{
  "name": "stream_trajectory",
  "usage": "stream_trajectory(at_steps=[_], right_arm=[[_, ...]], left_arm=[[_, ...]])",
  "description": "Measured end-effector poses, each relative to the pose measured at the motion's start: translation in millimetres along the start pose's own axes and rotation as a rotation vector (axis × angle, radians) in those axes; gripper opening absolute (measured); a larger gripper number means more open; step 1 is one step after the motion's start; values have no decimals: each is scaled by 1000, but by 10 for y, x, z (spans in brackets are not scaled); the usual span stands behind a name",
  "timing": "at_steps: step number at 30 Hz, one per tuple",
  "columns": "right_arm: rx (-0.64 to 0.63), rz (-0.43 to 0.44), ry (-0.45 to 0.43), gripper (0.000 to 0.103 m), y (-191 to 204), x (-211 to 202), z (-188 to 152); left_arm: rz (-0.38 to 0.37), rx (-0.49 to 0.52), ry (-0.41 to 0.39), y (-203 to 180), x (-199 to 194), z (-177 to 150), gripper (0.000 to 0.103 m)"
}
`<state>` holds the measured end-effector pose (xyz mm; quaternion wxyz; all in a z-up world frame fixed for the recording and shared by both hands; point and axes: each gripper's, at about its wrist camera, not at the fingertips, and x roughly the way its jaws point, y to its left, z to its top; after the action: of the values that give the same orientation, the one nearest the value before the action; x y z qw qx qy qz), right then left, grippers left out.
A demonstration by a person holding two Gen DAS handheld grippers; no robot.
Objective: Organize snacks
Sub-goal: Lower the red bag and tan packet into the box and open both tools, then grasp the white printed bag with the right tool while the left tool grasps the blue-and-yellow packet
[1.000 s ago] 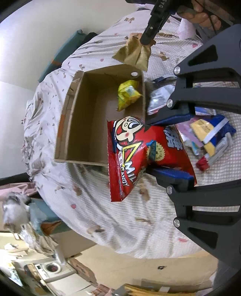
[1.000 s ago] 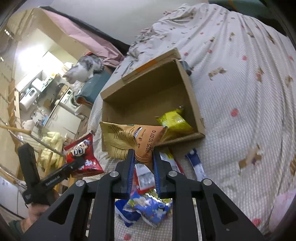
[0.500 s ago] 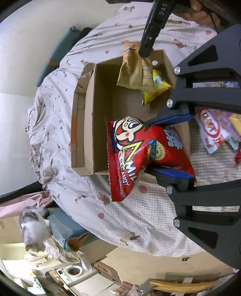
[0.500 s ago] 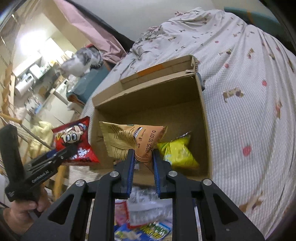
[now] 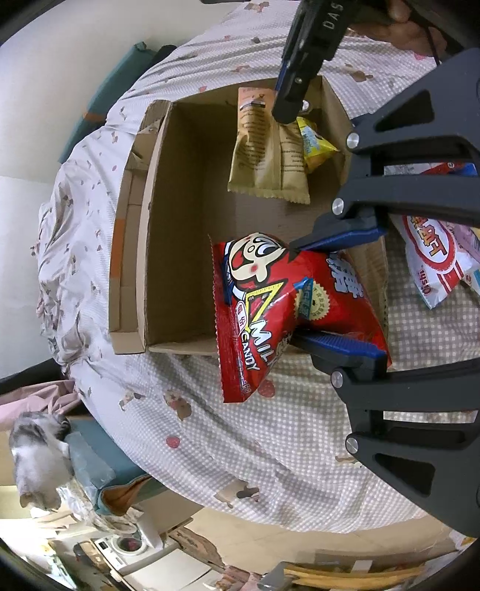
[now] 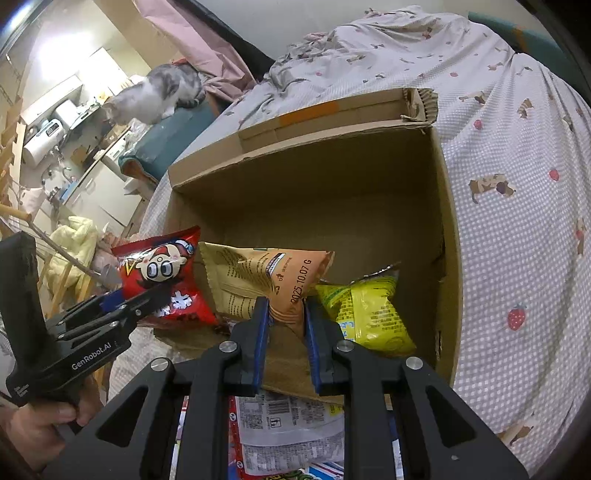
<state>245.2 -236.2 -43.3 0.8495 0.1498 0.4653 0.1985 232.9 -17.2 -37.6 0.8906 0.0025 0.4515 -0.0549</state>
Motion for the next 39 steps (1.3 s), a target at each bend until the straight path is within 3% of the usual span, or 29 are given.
stream_trajectory(at_steps=[4, 7, 17, 20, 21, 22, 24, 27, 39], right_arm=[[20, 9, 9, 20, -41, 18, 6], [60, 29, 63, 20, -127, 125, -25], [72, -4, 148, 24, -147, 294, -99], [77, -4, 148, 34, -150, 284, -86], [78, -6, 144, 41, -150, 272, -83], [78, -3, 140, 56, -147, 261, -78], [72, 4, 116, 64, -124, 218, -66], [49, -2, 102, 64, -63, 169, -48], [79, 8, 48, 71, -62, -183, -114]], left_arm=[[9, 15, -5, -11, 0, -1, 37], [1, 18, 15, -35, 47, -10, 37], [-13, 38, 67, -92, 152, -74, 38], [-21, 39, 69, -92, 139, -83, 43], [-17, 43, 65, -99, 124, -85, 47], [-13, 46, 57, -100, 109, -85, 57], [-6, 53, 30, -110, 57, -85, 68], [-3, 58, 11, -117, 15, -73, 76], [-9, 24, 3, -34, -123, -138, 77]])
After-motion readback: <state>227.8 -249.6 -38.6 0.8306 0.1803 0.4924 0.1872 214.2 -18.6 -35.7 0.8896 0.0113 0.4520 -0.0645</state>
